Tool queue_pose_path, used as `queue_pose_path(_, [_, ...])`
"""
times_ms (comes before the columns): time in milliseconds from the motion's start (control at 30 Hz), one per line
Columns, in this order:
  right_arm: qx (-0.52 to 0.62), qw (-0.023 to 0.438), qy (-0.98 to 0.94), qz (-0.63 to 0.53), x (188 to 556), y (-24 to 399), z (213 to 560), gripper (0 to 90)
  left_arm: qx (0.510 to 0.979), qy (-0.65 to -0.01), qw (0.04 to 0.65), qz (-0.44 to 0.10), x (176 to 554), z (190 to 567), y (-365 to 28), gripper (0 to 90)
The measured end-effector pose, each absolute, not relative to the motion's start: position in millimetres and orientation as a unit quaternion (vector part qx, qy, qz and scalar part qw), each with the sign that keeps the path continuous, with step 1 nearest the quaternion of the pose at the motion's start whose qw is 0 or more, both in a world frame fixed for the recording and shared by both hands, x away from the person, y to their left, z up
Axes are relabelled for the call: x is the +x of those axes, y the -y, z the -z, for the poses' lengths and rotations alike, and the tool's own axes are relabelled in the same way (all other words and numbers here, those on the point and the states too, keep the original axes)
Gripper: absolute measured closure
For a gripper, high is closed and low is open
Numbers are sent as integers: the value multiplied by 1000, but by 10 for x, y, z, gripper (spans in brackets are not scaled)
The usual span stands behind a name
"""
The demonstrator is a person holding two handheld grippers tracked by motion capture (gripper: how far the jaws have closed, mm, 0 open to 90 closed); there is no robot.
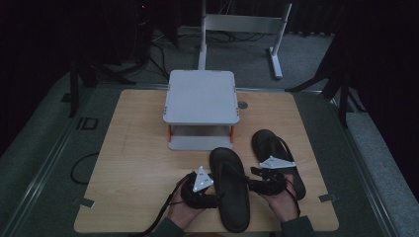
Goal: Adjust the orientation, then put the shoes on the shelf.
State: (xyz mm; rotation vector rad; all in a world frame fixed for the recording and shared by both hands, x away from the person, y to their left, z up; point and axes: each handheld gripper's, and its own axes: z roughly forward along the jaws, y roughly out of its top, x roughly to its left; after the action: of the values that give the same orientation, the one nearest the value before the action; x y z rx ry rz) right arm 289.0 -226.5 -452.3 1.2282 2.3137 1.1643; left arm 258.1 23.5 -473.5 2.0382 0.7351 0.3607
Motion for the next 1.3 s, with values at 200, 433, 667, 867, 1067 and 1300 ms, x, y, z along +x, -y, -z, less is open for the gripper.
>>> queue_pose_path(200, [416,103,-822,-376,2933,2131,4669,560,834,-306,435,-146,2611,4858,-141,329])
queue_pose_path(433, [411,98,-824,-377,2926,2100,4690,600,830,-312,441,-139,2616,4868,-157,357])
queue_pose_path(667, [413,80,-821,-386,2919,2116,4691,618,831,-314,441,-128,2637,4840,-205,422])
queue_pose_path(867, [412,77,-818,-395,2902,2080,4682,633,827,-316,443,-138,2644,4801,-271,452])
queue_pose_path(1067, [417,82,-807,-411,2950,2002,4632,634,815,-339,445,-151,2752,4757,-389,489])
queue_pose_path(1300, [418,58,-807,-413,3053,1801,4733,613,803,-355,451,-157,2797,4751,-555,556])
